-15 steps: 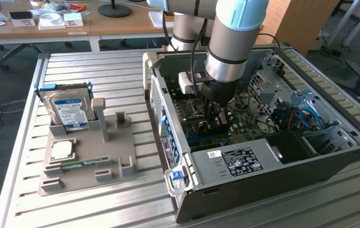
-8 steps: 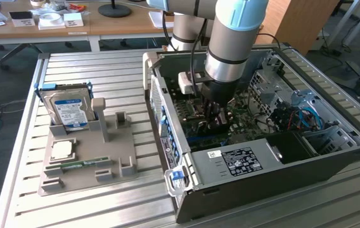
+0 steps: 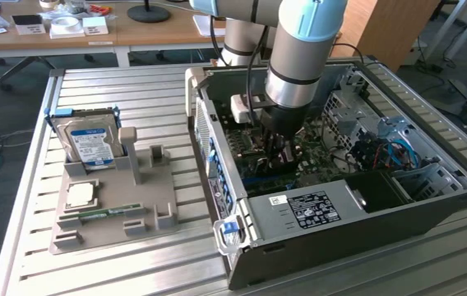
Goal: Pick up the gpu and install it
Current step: 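Insert the gpu into the slot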
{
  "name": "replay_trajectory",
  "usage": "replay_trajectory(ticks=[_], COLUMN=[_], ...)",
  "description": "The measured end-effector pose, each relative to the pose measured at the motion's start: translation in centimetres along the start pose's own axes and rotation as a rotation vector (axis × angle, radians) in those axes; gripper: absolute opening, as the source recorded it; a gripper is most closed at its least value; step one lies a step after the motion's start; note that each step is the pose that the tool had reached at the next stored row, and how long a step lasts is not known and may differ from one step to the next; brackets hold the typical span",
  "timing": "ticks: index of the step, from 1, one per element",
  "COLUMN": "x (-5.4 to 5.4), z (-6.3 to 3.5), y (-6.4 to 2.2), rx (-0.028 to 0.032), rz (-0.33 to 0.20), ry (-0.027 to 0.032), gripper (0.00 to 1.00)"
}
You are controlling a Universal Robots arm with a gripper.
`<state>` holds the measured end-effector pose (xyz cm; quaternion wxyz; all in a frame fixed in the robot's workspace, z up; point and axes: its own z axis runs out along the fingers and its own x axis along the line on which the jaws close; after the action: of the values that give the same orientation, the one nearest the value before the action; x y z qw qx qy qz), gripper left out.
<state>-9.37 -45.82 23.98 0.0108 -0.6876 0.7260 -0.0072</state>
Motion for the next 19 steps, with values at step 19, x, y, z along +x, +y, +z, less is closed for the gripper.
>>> replay_trajectory(ticks=[19], x=[0.0], z=[-0.11], y=[0.0], rx=[0.0001], rz=[-0.003], ry=[-0.0003], gripper=[0.27])
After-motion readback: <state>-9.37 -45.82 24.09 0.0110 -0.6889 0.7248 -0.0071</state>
